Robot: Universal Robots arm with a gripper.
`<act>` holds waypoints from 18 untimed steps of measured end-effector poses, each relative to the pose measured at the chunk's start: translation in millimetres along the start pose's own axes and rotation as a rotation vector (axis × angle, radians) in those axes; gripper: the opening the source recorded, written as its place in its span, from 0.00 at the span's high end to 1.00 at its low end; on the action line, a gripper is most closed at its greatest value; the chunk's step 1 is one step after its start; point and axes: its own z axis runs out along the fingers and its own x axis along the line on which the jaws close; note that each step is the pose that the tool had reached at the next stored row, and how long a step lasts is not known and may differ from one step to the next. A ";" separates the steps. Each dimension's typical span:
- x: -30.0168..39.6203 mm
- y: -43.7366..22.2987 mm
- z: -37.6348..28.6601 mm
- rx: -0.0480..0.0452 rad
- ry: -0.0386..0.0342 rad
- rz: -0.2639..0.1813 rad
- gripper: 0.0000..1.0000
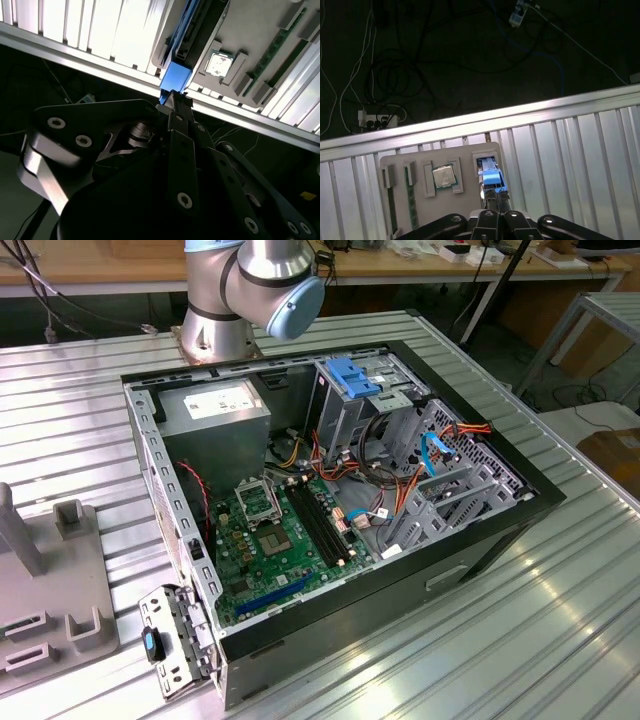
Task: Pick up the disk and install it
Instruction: 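Pick up the disk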
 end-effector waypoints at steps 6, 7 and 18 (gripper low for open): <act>0.0 0.0 0.0 -0.0004 0.0006 -0.019 0.89; 0.0 0.0 0.0 -0.0005 0.0006 -0.021 0.89; 0.0 0.0 0.0 -0.0009 0.0012 -0.039 0.89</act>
